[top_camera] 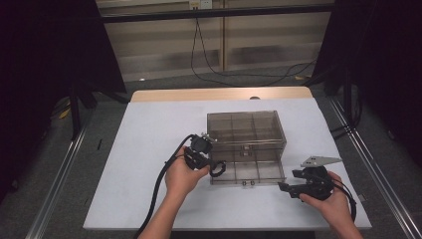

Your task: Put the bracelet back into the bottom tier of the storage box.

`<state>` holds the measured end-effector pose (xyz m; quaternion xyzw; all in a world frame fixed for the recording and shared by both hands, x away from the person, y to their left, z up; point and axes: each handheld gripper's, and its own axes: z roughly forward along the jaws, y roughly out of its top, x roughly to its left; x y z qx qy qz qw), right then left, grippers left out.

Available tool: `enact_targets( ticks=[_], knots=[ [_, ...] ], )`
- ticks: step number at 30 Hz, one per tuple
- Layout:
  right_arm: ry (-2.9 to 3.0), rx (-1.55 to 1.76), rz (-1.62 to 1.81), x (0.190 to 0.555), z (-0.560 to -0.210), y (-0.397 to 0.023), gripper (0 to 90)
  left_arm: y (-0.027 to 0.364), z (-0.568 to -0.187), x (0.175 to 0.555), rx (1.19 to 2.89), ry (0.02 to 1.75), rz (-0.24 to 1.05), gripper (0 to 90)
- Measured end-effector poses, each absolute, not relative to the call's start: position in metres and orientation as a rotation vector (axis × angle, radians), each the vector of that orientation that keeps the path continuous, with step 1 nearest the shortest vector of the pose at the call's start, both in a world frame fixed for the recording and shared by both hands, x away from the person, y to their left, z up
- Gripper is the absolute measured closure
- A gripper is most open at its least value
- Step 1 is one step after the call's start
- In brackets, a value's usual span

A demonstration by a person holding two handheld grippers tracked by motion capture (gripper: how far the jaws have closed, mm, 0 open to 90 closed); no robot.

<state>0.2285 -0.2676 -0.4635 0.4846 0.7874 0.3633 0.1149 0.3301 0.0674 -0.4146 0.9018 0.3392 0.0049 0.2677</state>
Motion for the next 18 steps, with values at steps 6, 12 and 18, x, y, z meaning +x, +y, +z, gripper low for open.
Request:
enact_targets(
  ticks=[6, 12, 18],
  knots=[
    [2.308, 1.419, 1.06, 0.2289, -0.4638, -0.2678, 25.4, 0.0662, -0.4152, 0.331, 2.43, 0.916, 0.016, 84.2],
    [2.308, 1.421, 1.06, 0.2288, -0.4636, -0.2677, 25.3, 0.0629, -0.4161, 0.3306, 2.432, 0.911, 0.024, 84.2],
    [2.306, 1.42, 1.065, 0.2285, -0.463, -0.2677, 25.4, 0.0582, -0.4183, 0.3293, 2.445, 0.894, 0.031, 83.9]
  ],
)
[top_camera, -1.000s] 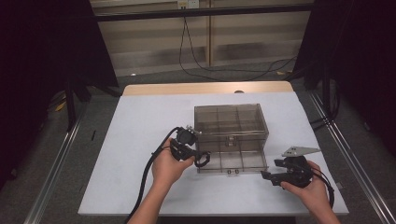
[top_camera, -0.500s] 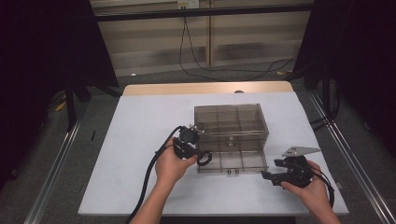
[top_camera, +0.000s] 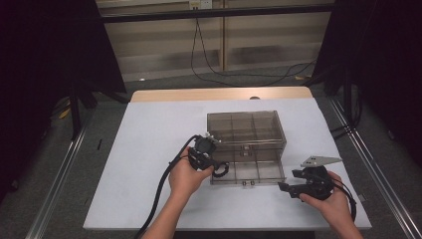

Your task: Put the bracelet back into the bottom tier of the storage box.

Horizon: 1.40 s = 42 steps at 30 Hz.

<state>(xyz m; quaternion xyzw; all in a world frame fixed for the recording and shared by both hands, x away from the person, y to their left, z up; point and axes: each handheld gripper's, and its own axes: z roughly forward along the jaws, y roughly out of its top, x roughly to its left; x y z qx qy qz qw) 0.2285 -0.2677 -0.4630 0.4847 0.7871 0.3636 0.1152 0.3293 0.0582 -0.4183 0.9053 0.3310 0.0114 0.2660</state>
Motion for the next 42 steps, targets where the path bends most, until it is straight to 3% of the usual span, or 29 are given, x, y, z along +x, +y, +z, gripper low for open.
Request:
enact_targets(
  ticks=[31, 42],
  knots=[
    [2.316, 1.409, 1.071, 0.229, -0.463, -0.267, 25.2, 0.047, -0.437, 0.331, 2.481, 0.894, 0.077, 84.3],
    [2.313, 1.409, 1.073, 0.229, -0.463, -0.267, 25.2, 0.051, -0.435, 0.329, 2.456, 0.893, 0.054, 79.1]
  ],
)
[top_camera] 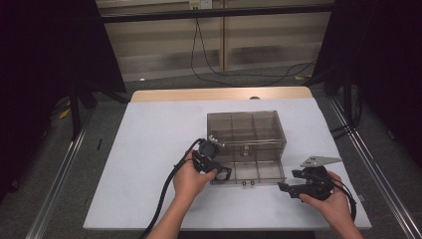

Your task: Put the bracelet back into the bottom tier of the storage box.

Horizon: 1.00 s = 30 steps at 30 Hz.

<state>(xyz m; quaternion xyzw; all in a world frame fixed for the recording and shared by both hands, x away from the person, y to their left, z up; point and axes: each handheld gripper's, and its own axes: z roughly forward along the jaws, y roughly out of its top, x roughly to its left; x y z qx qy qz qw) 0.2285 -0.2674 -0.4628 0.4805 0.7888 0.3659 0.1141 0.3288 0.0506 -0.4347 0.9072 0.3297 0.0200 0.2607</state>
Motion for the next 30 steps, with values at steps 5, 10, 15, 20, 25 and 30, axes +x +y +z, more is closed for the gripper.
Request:
enact_targets(
  ticks=[5, 10, 15, 20, 25, 30],
  knots=[
    [2.315, 1.406, 1.074, 0.228, -0.463, -0.267, 25.2, 0.058, -0.426, 0.329, 2.438, 0.895, 0.054, 79.1],
    [2.313, 1.406, 1.071, 0.228, -0.462, -0.267, 25.1, 0.067, -0.417, 0.33, 2.4, 0.901, 0.061, 78.9],
    [2.311, 1.411, 1.071, 0.228, -0.462, -0.266, 25.2, 0.076, -0.409, 0.332, 2.375, 0.92, 0.07, 82.5],
    [2.314, 1.407, 1.072, 0.228, -0.462, -0.266, 25.2, 0.08, -0.399, 0.335, 2.337, 0.935, 0.057, 89.1],
    [2.313, 1.412, 1.071, 0.228, -0.462, -0.266, 25.2, 0.081, -0.386, 0.337, 2.325, 0.933, 0.067, 90.0],
    [2.319, 1.403, 1.072, 0.228, -0.463, -0.265, 25.2, 0.08, -0.37, 0.339, 2.308, 0.925, 0.08, 90.0]
  ],
)
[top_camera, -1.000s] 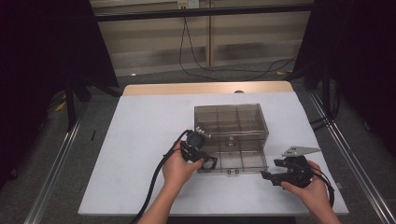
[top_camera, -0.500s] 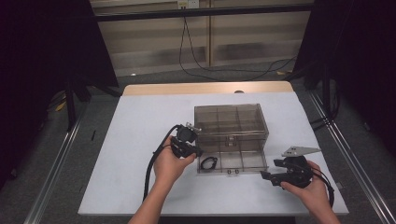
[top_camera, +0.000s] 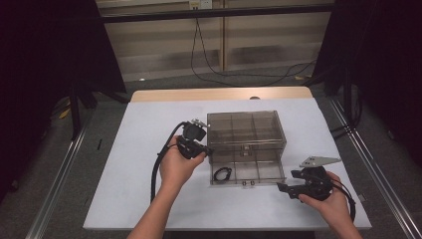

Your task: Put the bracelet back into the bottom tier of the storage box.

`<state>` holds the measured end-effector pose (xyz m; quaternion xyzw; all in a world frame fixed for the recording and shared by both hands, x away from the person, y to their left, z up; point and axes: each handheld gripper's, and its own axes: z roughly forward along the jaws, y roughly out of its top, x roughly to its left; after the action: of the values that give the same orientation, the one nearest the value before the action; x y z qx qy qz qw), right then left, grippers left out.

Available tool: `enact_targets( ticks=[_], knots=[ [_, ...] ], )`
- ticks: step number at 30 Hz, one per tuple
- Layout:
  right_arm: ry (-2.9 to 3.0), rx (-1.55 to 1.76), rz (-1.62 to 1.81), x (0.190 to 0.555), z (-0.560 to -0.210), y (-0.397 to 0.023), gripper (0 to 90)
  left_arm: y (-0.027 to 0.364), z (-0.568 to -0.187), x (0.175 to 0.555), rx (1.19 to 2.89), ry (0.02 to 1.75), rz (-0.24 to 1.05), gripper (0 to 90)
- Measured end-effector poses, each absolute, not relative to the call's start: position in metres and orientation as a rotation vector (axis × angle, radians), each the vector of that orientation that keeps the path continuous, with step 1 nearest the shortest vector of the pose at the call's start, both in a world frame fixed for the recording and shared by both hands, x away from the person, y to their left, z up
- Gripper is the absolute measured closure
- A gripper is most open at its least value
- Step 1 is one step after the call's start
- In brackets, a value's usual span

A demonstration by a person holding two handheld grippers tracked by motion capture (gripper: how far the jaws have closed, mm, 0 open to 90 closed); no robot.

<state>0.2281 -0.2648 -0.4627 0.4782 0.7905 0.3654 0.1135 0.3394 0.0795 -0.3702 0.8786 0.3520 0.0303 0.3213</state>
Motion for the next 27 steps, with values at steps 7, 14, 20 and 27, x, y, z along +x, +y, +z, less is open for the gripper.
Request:
enact_targets(
  ticks=[7, 14, 20, 27],
  knots=[
    [2.321, 1.406, 1.066, 0.228, -0.463, -0.264, 25.2, 0.076, -0.357, 0.343, 2.279, 0.932, 0.083, 90.0],
    [2.324, 1.403, 1.069, 0.228, -0.463, -0.264, 25.2, 0.07, -0.345, 0.35, 2.262, 0.939, 0.119, 90.0],
    [2.326, 1.399, 1.07, 0.228, -0.463, -0.264, 25.2, 0.066, -0.35, 0.358, 2.246, 0.96, 0.128, 90.0],
    [2.324, 1.402, 1.074, 0.228, -0.463, -0.264, 25.4, 0.057, -0.364, 0.365, 2.241, 0.968, 0.134, 90.0]
  ],
)
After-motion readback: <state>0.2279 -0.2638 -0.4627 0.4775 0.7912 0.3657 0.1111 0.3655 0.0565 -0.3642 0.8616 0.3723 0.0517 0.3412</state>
